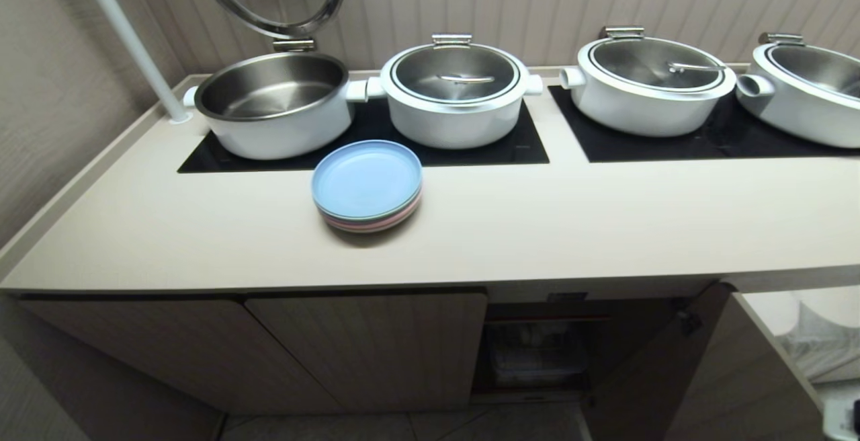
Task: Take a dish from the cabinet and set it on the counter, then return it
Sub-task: Put it back into the cabinet
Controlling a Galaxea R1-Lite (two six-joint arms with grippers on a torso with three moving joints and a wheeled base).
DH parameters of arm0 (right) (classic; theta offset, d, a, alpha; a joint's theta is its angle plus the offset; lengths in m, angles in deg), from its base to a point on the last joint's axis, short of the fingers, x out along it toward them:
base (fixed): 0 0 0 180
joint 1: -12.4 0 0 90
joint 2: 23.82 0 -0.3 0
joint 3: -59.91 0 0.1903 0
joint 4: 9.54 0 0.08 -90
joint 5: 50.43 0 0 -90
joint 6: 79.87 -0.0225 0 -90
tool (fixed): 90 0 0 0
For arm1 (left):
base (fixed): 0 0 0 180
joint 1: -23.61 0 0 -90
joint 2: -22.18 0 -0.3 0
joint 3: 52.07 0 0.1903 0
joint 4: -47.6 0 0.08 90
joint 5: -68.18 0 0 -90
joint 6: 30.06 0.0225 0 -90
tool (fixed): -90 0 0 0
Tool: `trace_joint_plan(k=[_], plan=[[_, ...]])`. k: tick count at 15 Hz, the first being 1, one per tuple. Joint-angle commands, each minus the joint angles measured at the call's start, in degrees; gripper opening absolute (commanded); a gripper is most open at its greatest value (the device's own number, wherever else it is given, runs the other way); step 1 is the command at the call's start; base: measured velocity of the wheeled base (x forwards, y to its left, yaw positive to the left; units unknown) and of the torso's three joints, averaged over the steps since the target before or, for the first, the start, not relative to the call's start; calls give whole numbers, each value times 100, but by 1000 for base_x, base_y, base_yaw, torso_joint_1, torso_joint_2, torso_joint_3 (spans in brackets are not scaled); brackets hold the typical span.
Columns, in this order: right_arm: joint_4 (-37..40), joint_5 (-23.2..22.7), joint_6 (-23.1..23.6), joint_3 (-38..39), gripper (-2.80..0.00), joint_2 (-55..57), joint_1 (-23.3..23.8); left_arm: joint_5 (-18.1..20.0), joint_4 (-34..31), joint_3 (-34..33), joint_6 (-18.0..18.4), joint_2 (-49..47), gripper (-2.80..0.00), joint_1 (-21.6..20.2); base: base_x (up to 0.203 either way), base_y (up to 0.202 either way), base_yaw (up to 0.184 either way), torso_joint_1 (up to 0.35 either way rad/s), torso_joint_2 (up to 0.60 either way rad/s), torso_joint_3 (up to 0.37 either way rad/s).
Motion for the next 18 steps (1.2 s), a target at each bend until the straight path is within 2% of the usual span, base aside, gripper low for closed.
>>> trace_joint_plan(k=[1, 6, 18], plan=[[32, -8, -76, 6, -280, 10, -3, 0, 3, -1, -5, 0, -280, 1, 0, 0, 0, -76, 174, 100], [23, 1, -262, 2, -280, 0, -12, -3, 3, -1, -5, 0, -280, -7, 0, 0, 0, -116, 244, 125], [93, 10, -280, 11, -280, -44, -7, 5, 3, -1, -5, 0, -280, -7, 0, 0, 0, -142, 305, 160]])
